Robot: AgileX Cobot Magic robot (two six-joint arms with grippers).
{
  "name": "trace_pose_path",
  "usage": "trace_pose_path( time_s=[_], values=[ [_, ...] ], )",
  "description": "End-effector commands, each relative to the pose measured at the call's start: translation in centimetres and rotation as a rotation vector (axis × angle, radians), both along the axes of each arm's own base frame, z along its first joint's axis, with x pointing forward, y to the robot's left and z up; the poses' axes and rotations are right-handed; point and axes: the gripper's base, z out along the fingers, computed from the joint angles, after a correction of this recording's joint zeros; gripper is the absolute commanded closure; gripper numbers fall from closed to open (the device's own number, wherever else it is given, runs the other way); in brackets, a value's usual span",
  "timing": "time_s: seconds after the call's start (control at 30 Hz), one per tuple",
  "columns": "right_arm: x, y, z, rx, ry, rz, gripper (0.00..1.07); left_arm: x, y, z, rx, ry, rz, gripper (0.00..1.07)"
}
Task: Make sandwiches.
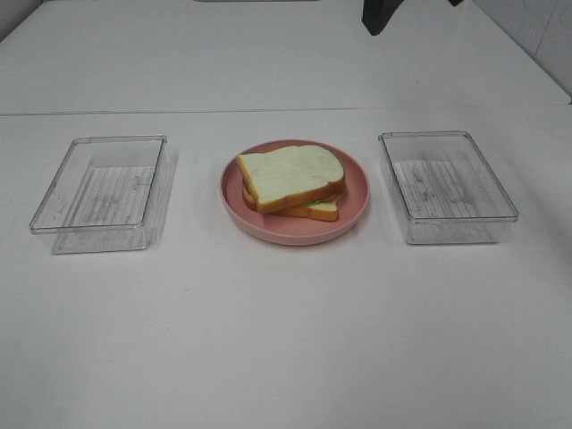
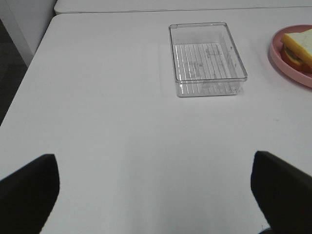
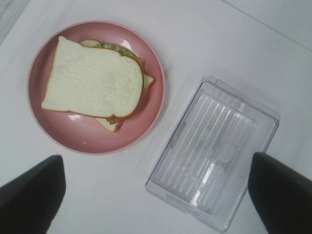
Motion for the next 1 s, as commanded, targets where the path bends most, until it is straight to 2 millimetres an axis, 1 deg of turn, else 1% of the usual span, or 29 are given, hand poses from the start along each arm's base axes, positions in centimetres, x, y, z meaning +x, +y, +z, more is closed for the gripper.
trace_pose_path(
  time_s=[0.03, 0.07, 0.13, 0.17, 0.2, 0.23, 0.27, 0.3, 0.33, 0.37, 0.4, 0.43, 0.47, 0.5, 0.53, 0.57, 0.6, 0.63, 0.67, 0.7, 0.73, 0.77, 0.8, 0.83, 0.87, 0.9, 0.93, 0.97, 1.0],
  values=[
    [-2.8, -1.4, -0.3, -0.063, 0.13, -0.027, 0.08, -0.2, 0.0, 0.0, -0.006, -0.017, 0.006, 0.06],
    [-3.9, -1.9, -0.7, -0.071, 0.153, -0.031, 0.08, -0.2, 0.0, 0.0, -0.006, -0.017, 0.006, 0.06],
    [-4.5, -2.1, -0.7, -0.073, 0.162, -0.036, 0.08, -0.2, 0.0, 0.0, -0.006, -0.017, 0.006, 0.06],
    [-5.9, -2.7, -1.4, -0.086, 0.195, -0.042, 0.08, -0.2, 0.0, 0.0, -0.006, -0.017, 0.006, 0.06],
    [-5.9, -2.7, -1.4, -0.086, 0.195, -0.042, 0.08, -0.2, 0.0, 0.0, -0.006, -0.017, 0.006, 0.06],
    [-6.6, -3.0, -1.8, -0.092, 0.213, -0.044, 0.08, -0.2, 0.0, 0.0, -0.006, -0.017, 0.006, 0.06],
    [-8.2, -3.7, -2.0, -0.102, 0.224, -0.056, 0.08, -0.2, 0.0, 0.0, -0.006, -0.017, 0.006, 0.06],
    [-8.2, -3.7, -2.0, -0.102, 0.224, -0.056, 0.08, -0.2, 0.0, 0.0, -0.006, -0.017, 0.006, 0.06],
    [-9.1, -4.0, -2.1, -0.104, 0.231, -0.06, 0.08, -0.2, 0.0, 0.0, -0.006, -0.017, 0.006, 0.06],
    [-10.9, -4.8, -2.1, -0.101, 0.232, -0.076, 0.08, -0.2, 0.0, 0.0, -0.006, -0.017, 0.006, 0.06],
    [-10.9, -4.8, -2.1, -0.101, 0.232, -0.076, 0.08, -0.2, 0.0, 0.0, -0.006, -0.017, 0.006, 0.06],
    [-12.7, -5.5, -2.5, -0.103, 0.242, -0.089, 0.09, -0.2, 0.0, 0.0, -0.006, -0.017, 0.006, 0.06],
    [-13.5, -5.9, -2.5, -0.1, 0.239, -0.098, 0.09, -0.2, 0.0, 0.0, -0.006, -0.017, 0.006, 0.06],
    [-13.5, -5.9, -2.5, -0.1, 0.239, -0.098, 0.09, -0.2, 0.0, 0.0, -0.006, -0.017, 0.006, 0.06],
    [-15.5, -6.7, -2.6, -0.095, 0.222, -0.104, 0.09, -0.2, 0.0, 0.0, -0.006, -0.017, 0.006, 0.06],
    [-15.5, -6.7, -2.6, -0.095, 0.222, -0.104, 0.09, -0.2, 0.0, 0.0, -0.006, -0.017, 0.006, 0.06],
    [-16.5, -7.2, -2.6, -0.096, 0.209, -0.104, 0.09, -0.2, 0.0, 0.0, -0.006, -0.017, 0.006, 0.06],
    [-18.2, -7.9, -2.8, -0.087, 0.185, -0.109, 0.09, -0.2, 0.0, 0.0, -0.006, -0.017, 0.006, 0.06],
    [-18.2, -7.9, -2.8, -0.087, 0.185, -0.109, 0.09, -0.2, 0.0, 0.0, -0.006, -0.017, 0.006, 0.06],
    [-19.2, -8.3, -2.9, -0.083, 0.169, -0.112, 0.09, -0.2, 0.0, 0.0, -0.006, -0.017, 0.006, 0.06],
    [-20.8, -9.1, -3.3, -0.08, 0.149, -0.123, 0.09, -0.2, 0.0, 0.0, -0.006, -0.017, 0.006, 0.06],
    [-20.8, -9.1, -3.3, -0.08, 0.149, -0.123, 0.09, -0.2, 0.0, 0.0, -0.006, -0.017, 0.006, 0.06],
    [-22.4, -9.7, -4.1, -0.072, 0.134, -0.127, 0.09, -0.2, 0.0, 0.0, -0.006, -0.017, 0.006, 0.06],
    [-23.3, -10.1, -4.4, -0.065, 0.118, -0.128, 0.09, -0.2, 0.0, 0.0, -0.006, -0.017, 0.006, 0.06],
    [-23.3, -10.1, -4.4, -0.065, 0.118, -0.128, 0.09, -0.2, 0.0, 0.0, -0.006, -0.017, 0.006, 0.06],
    [-25.0, -10.9, -4.9, -0.055, 0.07, -0.127, 0.09, -0.2, 0.0, 0.0, -0.006, -0.017, 0.006, 0.06],
    [-25.9, -11.3, -5.2, -0.049, 0.047, -0.128, 0.09, -0.2, 0.0, 0.0, -0.006, -0.017, 0.006, 0.06],
    [-25.9, -11.3, -5.2, -0.049, 0.047, -0.128, 0.09, -0.2, 0.0, 0.0, -0.006, -0.017, 0.006, 0.06],
    [-27.3, -11.9, -5.9, -0.038, -0.001, -0.127, 0.09, -0.2, 0.0, 0.0, -0.006, -0.017, 0.006, 0.06]
  ],
)
